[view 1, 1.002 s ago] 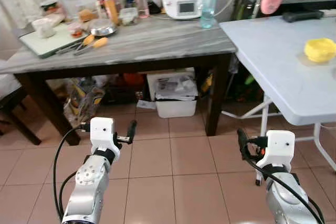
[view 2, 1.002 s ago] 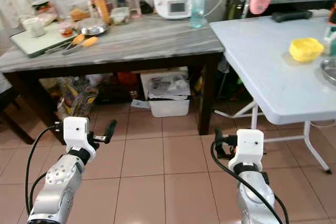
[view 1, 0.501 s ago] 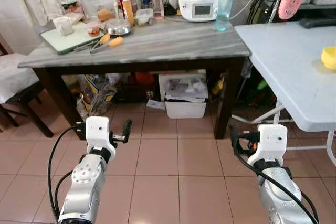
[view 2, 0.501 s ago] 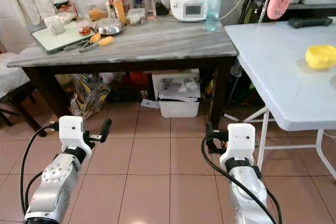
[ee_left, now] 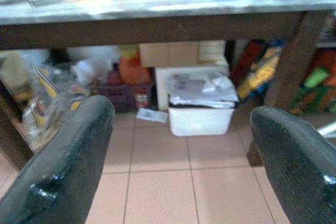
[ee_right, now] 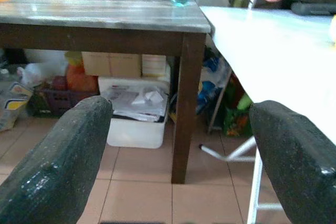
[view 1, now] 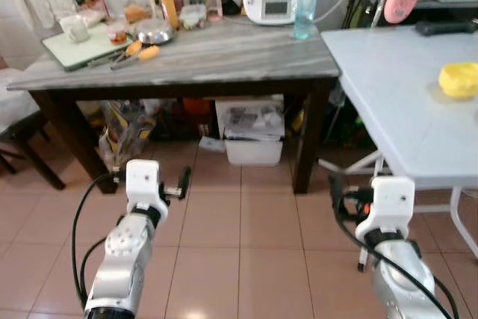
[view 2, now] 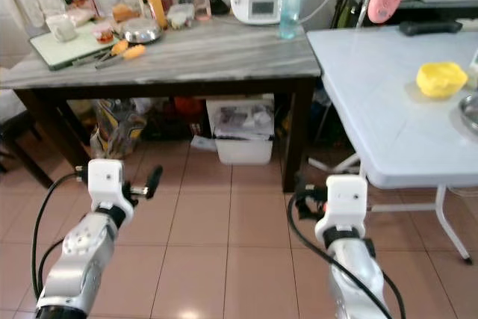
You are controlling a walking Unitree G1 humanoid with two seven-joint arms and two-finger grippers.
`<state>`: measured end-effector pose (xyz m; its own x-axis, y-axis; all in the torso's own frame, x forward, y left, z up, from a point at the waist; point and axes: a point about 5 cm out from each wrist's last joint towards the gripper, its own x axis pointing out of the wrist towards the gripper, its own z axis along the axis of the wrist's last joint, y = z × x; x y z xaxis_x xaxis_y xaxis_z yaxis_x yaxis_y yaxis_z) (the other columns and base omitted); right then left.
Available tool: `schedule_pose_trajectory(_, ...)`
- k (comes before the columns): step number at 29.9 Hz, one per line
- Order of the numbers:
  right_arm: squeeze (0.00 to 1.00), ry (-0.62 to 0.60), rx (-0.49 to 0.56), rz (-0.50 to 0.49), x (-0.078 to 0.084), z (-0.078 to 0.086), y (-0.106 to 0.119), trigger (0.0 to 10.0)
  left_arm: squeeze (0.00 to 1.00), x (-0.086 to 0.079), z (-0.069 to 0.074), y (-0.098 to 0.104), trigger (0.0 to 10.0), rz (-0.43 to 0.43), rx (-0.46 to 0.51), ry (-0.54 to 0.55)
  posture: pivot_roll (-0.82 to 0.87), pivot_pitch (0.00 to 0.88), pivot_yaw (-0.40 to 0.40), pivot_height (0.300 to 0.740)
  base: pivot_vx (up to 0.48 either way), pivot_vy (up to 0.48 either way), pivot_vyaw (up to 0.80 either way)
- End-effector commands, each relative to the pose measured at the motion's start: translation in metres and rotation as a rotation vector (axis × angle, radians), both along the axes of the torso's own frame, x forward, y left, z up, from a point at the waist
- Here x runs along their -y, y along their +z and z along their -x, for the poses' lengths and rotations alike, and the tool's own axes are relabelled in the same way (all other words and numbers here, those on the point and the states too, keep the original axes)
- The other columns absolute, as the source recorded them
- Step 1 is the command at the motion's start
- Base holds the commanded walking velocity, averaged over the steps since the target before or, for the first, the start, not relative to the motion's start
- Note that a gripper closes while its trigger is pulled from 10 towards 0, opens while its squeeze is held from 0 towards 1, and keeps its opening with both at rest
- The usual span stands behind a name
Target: Setting the table
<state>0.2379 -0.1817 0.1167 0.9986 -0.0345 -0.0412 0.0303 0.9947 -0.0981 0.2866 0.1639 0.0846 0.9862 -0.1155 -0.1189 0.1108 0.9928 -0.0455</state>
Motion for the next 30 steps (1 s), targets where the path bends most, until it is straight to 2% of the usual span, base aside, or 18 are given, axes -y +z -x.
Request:
schedule_pose_trajectory(1,0.0,0.002,0.011,0.016,0.0,0.002,0.004,10.0,0.0,-0.003,-0.001,0.003,10.0,-0.002,0.003,0.012,-0.03,0.0,0.079,0.74,0.0,0.0,0.0)
schedule_pose_trajectory(8,0.0,-0.005,0.048,0.065,0.002,0.002,0.013,10.0,0.0,0.001,-0.001,0.004,10.0,0.009,0.005,0.013,-0.04,0.0,0.073,0.74,0.0,-0.24,0.0)
schedule_pose_trajectory(11,0.0,-0.032,0.091,0.116,0.006,0.003,0.023,10.0,0.0,0.004,-0.002,0.01,10.0,0.024,0.016,0.007,-0.05,0.0,0.074,0.74,0.0,-0.16,0.0)
schedule_pose_trajectory(16,0.0,-0.049,0.092,0.118,0.01,0.002,0.025,10.0,0.0,0.008,-0.005,0.017,10.0,0.028,0.037,-0.013,-0.05,0.0,0.076,0.74,0.0,-0.243,0.0)
schedule_pose_trajectory(25,0.0,-0.055,0.091,0.114,0.007,0.004,0.026,10.0,0.0,0.011,-0.007,0.019,10.0,0.041,0.034,-0.016,-0.05,0.0,0.08,0.74,0.0,-0.296,0.0)
schedule_pose_trajectory(30,0.0,-0.073,0.116,0.143,0.009,0.004,0.032,10.0,0.0,0.013,-0.008,0.02,10.0,0.045,0.033,-0.021,-0.06,0.0,0.08,0.74,0.0,-0.311,0.0)
